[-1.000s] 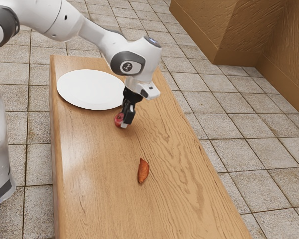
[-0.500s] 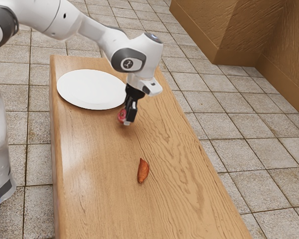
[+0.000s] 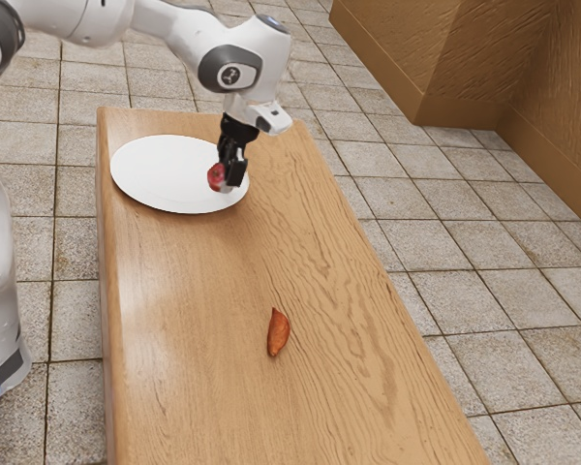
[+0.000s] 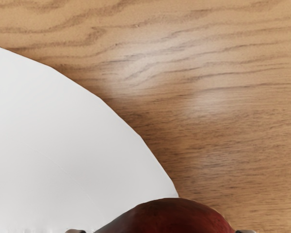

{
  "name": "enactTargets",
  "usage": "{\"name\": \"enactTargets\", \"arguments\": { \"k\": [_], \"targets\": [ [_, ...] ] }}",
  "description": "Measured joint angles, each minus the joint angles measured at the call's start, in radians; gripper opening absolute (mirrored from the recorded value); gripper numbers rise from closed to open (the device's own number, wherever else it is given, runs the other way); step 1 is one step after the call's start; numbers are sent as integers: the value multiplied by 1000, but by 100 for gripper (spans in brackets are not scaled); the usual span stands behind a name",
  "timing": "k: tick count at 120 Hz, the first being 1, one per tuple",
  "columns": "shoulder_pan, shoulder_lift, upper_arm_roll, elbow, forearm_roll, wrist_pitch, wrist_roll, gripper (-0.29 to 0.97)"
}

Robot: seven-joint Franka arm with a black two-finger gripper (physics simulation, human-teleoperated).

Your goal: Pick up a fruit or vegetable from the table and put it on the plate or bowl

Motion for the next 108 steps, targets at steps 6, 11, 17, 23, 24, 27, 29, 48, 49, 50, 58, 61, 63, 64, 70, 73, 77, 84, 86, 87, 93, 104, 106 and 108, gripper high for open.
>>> {"name": "enactTargets", "arguments": {
  "k": [6,11,17,23,24,27,29,48,49,50,58,61,63,64,70,73,77,84,86,87,93,104,106,108],
  "targets": [
    [2,-1,24,-3,7,-9,3,26],
    [3,-1,54,-4,16,-15,7,26],
    [5,0,90,-4,29,-19,12,26],
    [6,2,125,-4,42,-21,17,26],
    [6,3,131,-4,45,-21,18,26],
    [5,4,152,-4,53,-21,21,26],
    [6,5,166,-4,58,-21,23,26],
    [7,25,244,-4,87,-8,50,26],
    [7,27,247,-4,87,-6,51,26],
    [7,28,250,-4,88,-4,53,26],
    [8,44,261,-2,92,15,63,26],
    [8,51,263,-2,93,23,67,26],
    [8,55,264,-2,93,28,69,26],
    [8,57,264,-2,93,31,70,26],
    [7,69,266,-2,91,45,77,29],
    [7,75,266,-1,88,51,80,37],
    [7,80,267,-1,79,57,86,43],
    [7,84,268,0,57,66,97,52],
    [7,84,268,1,50,68,100,53],
    [8,84,268,2,47,69,101,54],
    [7,85,266,3,31,74,109,58],
    [8,82,252,14,9,79,122,63],
    [9,81,242,29,6,77,124,64],
    [7,80,234,48,3,74,126,64]
  ]
}}
